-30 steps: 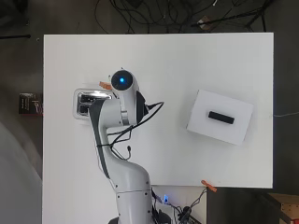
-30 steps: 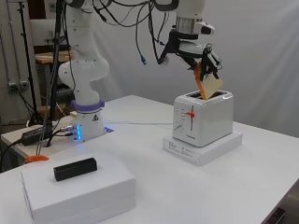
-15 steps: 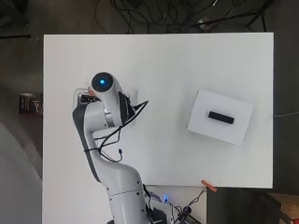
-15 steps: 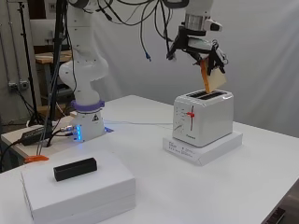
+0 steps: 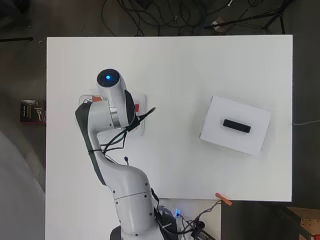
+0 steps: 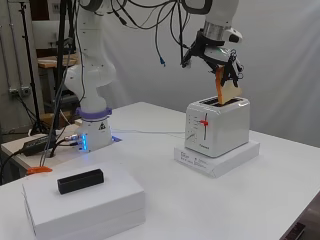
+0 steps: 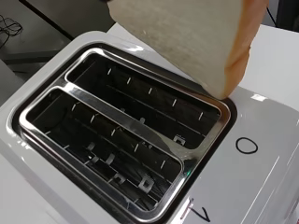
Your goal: Teleoperate dual arm-hand system to toast a bread
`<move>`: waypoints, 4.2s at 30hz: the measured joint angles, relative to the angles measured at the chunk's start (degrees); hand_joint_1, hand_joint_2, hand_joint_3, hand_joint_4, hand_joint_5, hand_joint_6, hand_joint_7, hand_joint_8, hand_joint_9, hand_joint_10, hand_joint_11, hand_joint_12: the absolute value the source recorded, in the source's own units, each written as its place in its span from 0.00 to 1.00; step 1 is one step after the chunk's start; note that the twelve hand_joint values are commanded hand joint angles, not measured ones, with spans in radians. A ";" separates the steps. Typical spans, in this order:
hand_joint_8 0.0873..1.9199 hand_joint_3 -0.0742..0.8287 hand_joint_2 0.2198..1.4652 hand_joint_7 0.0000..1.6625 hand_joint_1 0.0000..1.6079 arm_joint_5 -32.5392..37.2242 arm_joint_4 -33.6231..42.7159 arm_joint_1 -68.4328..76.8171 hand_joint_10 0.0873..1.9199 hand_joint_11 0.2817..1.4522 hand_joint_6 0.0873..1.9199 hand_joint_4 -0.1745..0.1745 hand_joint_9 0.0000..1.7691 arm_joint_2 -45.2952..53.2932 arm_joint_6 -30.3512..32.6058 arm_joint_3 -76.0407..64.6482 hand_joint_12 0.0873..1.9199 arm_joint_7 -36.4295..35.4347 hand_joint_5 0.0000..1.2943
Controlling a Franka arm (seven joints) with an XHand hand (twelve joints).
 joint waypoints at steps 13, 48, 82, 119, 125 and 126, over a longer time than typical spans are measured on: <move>0.50 0.08 0.78 0.61 0.75 1.12 2.93 0.30 0.00 0.33 0.72 0.07 0.80 3.05 -6.02 0.53 0.38 3.47 0.50; 0.00 0.07 0.69 0.12 0.00 -2.88 -22.86 -7.88 0.00 0.12 0.00 0.54 0.18 -8.67 25.73 -5.36 0.00 8.84 0.16; 1.00 0.08 0.70 0.75 0.13 -25.50 -25.55 86.42 1.00 0.75 0.00 0.04 0.86 -36.25 29.54 -102.32 1.00 18.14 0.22; 1.00 0.08 0.69 0.69 0.15 -31.99 -28.20 89.81 1.00 0.70 0.00 0.11 0.83 -46.32 31.95 -109.92 1.00 19.81 0.23; 1.00 0.08 0.70 0.67 0.14 -32.45 -27.13 92.42 1.00 0.62 0.00 0.09 0.80 -47.72 31.96 -111.35 1.00 19.78 0.21; 1.00 0.08 0.70 0.65 0.14 -32.45 -27.02 92.47 1.00 0.59 0.00 0.10 0.78 -47.72 31.92 -111.12 1.00 19.92 0.21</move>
